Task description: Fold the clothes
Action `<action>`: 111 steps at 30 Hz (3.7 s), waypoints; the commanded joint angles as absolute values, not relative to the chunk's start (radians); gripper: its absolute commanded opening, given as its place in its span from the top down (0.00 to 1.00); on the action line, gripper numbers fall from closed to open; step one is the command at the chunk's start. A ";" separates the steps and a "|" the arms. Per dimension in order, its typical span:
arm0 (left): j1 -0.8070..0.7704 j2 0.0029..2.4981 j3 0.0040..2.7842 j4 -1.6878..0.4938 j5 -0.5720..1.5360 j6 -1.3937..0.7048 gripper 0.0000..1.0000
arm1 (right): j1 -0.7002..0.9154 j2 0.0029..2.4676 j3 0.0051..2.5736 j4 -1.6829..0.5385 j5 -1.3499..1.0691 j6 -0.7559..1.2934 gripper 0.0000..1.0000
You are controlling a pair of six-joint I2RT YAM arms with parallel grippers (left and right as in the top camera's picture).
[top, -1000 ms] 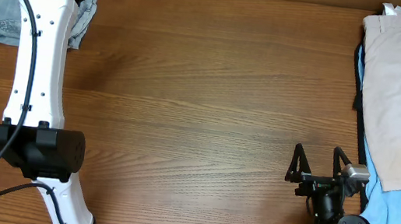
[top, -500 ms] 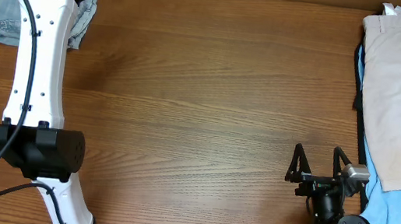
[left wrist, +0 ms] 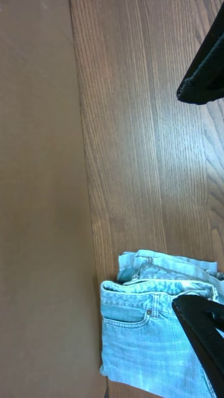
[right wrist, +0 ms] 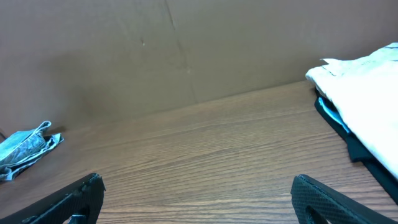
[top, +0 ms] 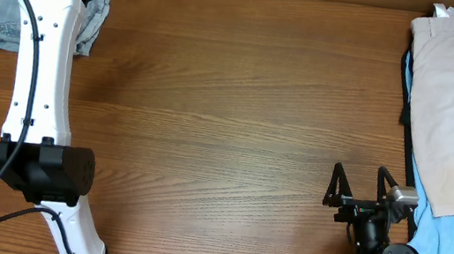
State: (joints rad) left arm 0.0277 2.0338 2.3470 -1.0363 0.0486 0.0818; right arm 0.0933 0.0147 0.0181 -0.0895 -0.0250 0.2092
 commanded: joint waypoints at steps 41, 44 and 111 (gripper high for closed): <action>0.028 0.469 0.428 -0.472 0.032 0.124 0.00 | 0.098 0.002 0.008 -0.084 -0.016 0.209 0.00; 0.028 0.390 0.280 -0.298 0.089 0.123 0.00 | 0.098 0.002 0.008 -0.084 -0.016 0.209 0.00; 0.023 0.004 0.005 -0.061 0.169 0.123 0.00 | 0.098 0.002 0.008 -0.084 -0.016 0.209 0.00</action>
